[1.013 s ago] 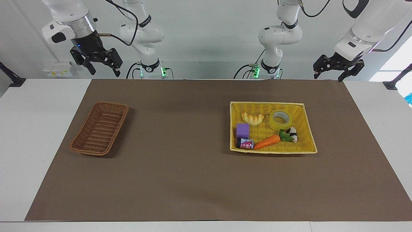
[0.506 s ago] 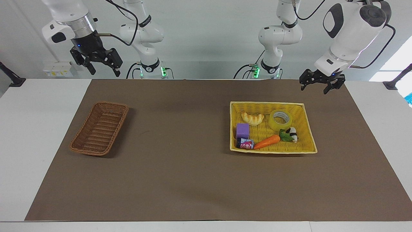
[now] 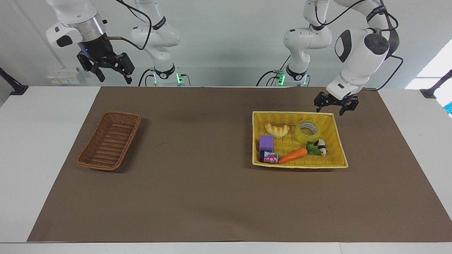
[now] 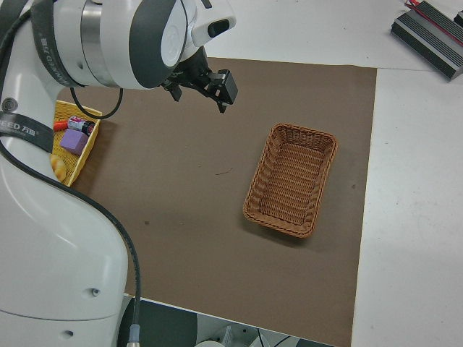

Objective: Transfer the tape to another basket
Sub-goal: 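Reach the left gripper into the yellow tray and grasp the tape roll, then lift the tape roll with the left gripper while the right gripper approaches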

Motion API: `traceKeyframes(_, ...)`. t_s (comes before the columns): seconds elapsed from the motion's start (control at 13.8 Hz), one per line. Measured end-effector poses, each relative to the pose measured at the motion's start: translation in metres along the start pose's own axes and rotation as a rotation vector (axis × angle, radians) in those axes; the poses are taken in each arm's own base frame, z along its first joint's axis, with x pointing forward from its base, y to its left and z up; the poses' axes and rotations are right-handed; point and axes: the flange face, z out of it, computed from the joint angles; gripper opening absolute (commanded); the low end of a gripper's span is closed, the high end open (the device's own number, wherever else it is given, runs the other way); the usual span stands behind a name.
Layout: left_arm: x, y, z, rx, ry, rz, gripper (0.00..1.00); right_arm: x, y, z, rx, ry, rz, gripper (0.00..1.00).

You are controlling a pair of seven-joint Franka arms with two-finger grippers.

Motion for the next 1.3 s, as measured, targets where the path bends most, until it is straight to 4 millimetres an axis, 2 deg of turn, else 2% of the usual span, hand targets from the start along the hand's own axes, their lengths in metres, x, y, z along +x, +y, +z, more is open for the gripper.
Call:
traceKeyframes(0.22, -0.004, 0.000, 0.038, -0.002, -0.002, 0.000, 1.00, 0.000, 0.000, 0.000, 0.000, 0.000, 0.000, 1.00)
traceKeyframes(0.36, -0.001, 0.005, 0.071, -0.003, 0.004, 0.000, 1.00, 0.000, 0.000, 0.000, 0.000, 0.000, 0.000, 1.00)
traceKeyframes(0.51, 0.000, 0.009, 0.108, -0.008, -0.007, -0.006, 0.90, 0.000, 0.000, 0.000, 0.000, 0.000, 0.000, 1.00)
traceKeyframes(0.58, -0.001, 0.009, 0.122, -0.011, -0.020, -0.007, 0.79, 0.000, 0.000, 0.000, 0.000, 0.000, 0.000, 1.00)
traceKeyframes(0.65, -0.001, 0.009, 0.132, -0.013, -0.030, -0.007, 0.59, 0.000, 0.000, 0.000, 0.000, 0.000, 0.000, 1.00)
traceKeyframes(0.8, -0.001, 0.009, 0.143, -0.015, -0.034, -0.007, 0.09, 0.000, 0.000, 0.000, 0.000, 0.000, 0.000, 1.00)
traceKeyframes(0.87, -0.002, 0.009, 0.145, -0.015, -0.034, -0.008, 0.00, 0.000, 0.000, 0.000, 0.000, 0.000, 0.000, 1.00)
traceKeyframes(1.3, 0.000, 0.007, 0.140, -0.016, -0.040, -0.013, 0.00, 0.000, 0.000, 0.000, 0.000, 0.000, 0.000, 1.00)
